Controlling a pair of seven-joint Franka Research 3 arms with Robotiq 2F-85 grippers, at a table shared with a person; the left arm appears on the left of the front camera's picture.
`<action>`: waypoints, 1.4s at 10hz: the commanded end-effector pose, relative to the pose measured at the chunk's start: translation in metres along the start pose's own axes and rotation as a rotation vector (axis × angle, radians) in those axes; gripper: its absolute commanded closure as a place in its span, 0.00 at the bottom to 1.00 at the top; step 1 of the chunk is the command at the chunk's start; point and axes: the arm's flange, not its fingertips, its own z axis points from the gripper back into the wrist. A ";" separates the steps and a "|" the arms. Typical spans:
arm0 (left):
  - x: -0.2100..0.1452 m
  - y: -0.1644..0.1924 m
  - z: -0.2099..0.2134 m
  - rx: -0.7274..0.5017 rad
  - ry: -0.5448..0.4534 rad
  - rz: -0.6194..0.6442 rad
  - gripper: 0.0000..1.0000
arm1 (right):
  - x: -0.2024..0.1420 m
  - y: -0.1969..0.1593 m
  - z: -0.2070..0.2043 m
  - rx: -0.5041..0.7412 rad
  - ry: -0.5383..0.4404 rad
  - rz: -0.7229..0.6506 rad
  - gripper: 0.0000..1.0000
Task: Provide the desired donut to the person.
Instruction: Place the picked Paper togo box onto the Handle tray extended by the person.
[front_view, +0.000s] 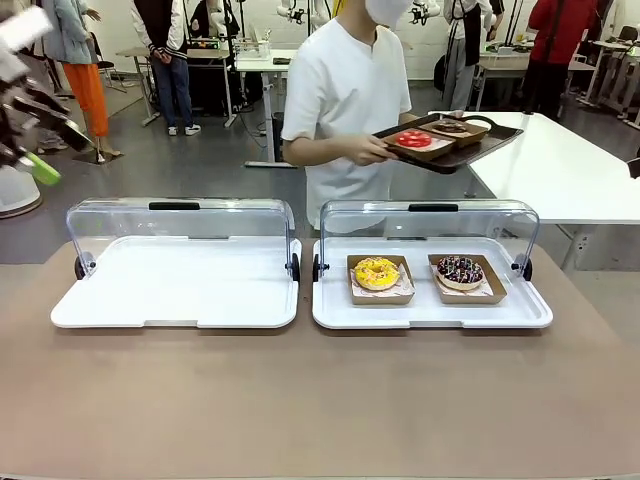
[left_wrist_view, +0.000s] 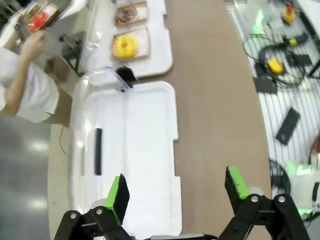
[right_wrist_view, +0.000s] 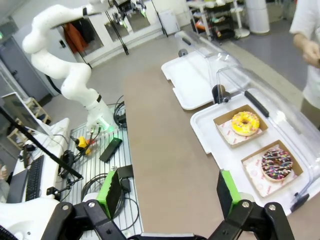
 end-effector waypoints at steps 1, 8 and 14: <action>-0.039 0.003 0.022 0.049 -0.176 0.141 0.00 | 0.001 0.000 -0.001 0.006 -0.015 0.011 0.00; -0.157 -0.023 0.047 0.065 -0.410 0.538 0.00 | 0.001 0.000 -0.001 0.006 -0.015 0.011 0.00; -0.165 -0.029 0.048 0.031 -0.421 0.383 0.00 | 0.001 0.000 -0.001 0.006 -0.015 0.011 0.00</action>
